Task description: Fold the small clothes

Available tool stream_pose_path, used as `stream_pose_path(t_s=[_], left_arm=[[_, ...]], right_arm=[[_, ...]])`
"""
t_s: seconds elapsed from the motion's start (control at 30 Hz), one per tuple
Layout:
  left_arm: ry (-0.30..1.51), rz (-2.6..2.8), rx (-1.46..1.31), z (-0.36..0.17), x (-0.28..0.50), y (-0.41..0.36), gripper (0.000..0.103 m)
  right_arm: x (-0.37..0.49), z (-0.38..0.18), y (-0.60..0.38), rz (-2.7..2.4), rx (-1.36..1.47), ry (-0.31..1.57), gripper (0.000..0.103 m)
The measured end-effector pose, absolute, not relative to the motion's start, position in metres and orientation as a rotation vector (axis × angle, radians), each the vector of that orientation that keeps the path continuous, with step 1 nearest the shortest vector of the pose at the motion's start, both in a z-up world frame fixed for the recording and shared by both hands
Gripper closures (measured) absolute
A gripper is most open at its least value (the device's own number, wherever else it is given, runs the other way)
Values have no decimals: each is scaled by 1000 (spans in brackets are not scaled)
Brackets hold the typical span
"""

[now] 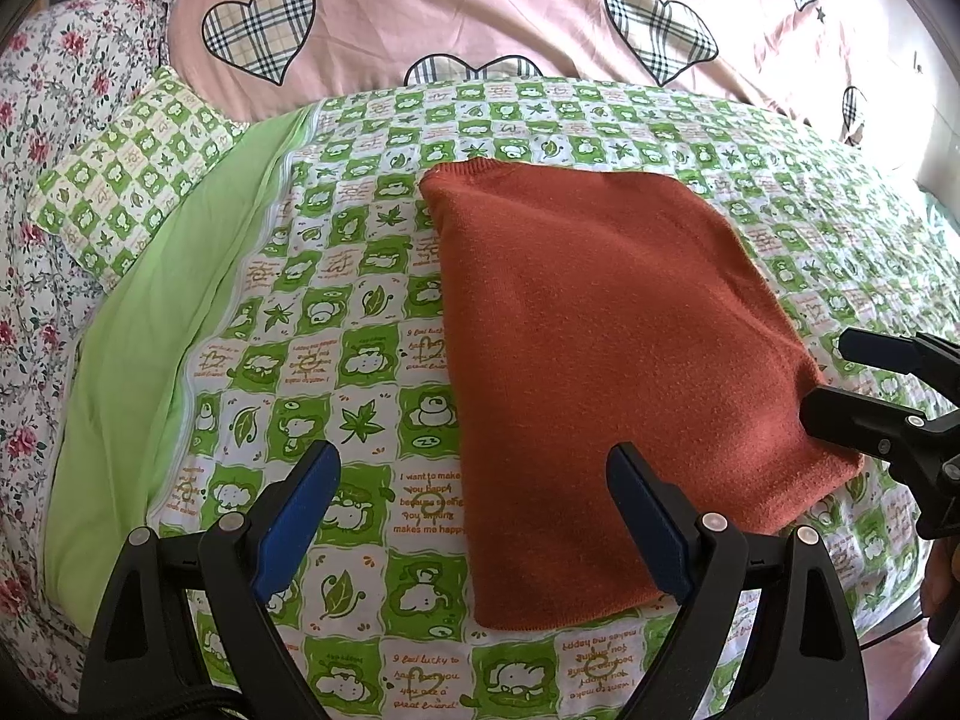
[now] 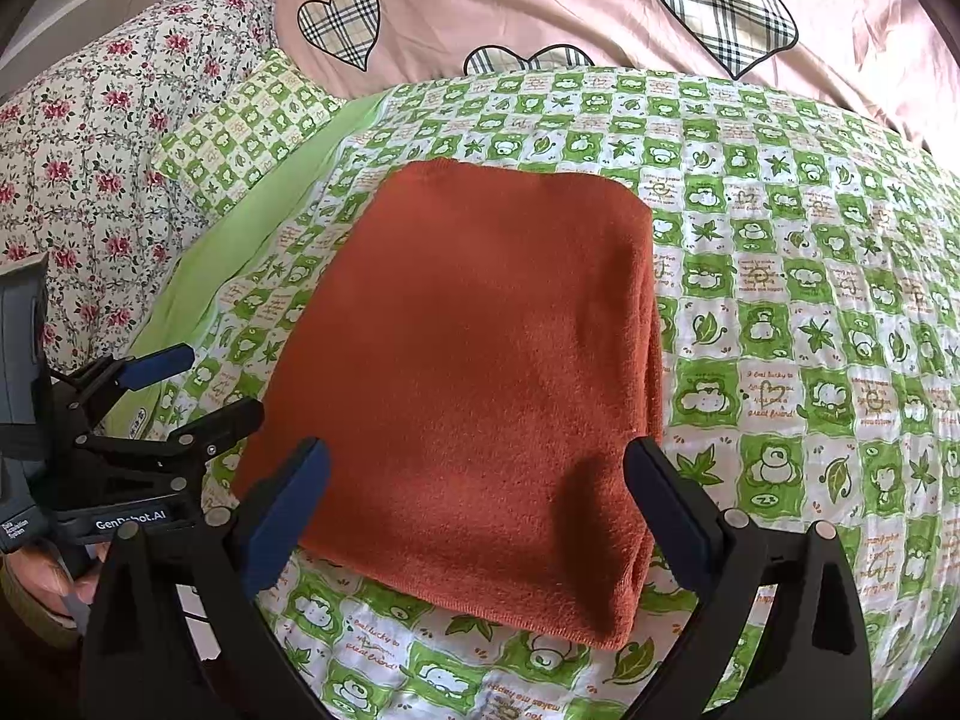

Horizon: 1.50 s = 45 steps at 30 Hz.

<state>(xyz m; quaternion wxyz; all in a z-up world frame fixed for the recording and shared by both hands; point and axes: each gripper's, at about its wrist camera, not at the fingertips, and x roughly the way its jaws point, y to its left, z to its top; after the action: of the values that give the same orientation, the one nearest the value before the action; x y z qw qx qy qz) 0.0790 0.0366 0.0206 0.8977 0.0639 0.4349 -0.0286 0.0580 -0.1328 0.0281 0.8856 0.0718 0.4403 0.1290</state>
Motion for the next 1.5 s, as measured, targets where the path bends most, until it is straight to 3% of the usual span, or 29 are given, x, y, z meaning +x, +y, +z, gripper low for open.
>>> stream_pose_path(t_s=[1.5], left_arm=[[902,-71,133,21,84,33,12]], right_arm=[[60,27,-135,269,150,917,5]])
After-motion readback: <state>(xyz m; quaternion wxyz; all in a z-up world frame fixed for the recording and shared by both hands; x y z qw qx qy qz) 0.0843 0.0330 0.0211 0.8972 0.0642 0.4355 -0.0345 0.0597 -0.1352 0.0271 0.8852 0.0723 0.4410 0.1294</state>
